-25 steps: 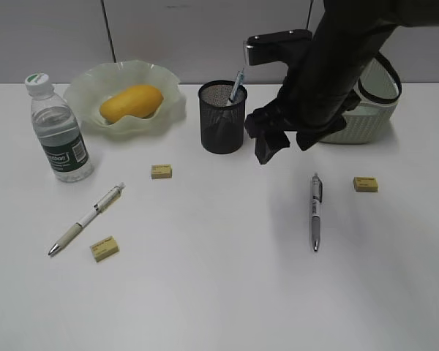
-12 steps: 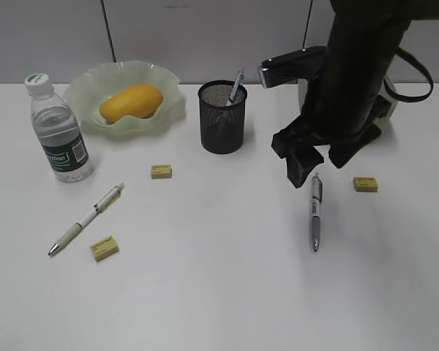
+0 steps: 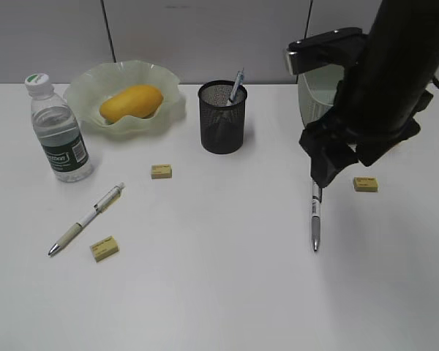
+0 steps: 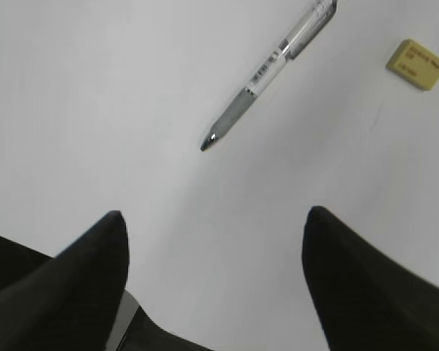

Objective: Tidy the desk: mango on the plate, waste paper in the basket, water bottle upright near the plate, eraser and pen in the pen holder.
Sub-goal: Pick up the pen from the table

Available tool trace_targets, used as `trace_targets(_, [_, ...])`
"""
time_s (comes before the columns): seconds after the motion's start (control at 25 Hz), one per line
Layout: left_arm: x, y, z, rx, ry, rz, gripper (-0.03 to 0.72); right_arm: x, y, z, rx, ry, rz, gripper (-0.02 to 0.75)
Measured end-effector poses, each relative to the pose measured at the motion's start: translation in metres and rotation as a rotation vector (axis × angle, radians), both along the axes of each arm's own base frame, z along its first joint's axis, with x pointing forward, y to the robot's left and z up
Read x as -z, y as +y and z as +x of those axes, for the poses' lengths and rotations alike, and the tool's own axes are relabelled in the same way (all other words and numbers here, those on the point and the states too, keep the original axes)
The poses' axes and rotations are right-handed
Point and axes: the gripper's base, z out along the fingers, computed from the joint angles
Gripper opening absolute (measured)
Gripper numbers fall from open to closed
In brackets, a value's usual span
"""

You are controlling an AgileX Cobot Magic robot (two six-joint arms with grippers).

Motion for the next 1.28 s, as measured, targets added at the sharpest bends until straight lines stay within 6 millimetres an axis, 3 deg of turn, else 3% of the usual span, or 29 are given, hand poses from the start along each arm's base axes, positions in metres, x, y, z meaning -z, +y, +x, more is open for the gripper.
trace_targets(0.52, [0.000,0.000,0.000,0.000,0.000,0.000,0.477,0.008,-0.034,-0.063,0.009,0.027,0.014,0.582])
trace_targets(1.04, [0.000,0.000,0.000,0.000,0.000,0.000,0.477,-0.017,-0.066,-0.118,0.008,-0.126,0.107,0.582])
trace_targets(1.28, [0.000,0.000,0.000,0.000,0.000,0.000,0.477,-0.020,-0.083,-0.145,0.034,-0.212,0.168,0.582])
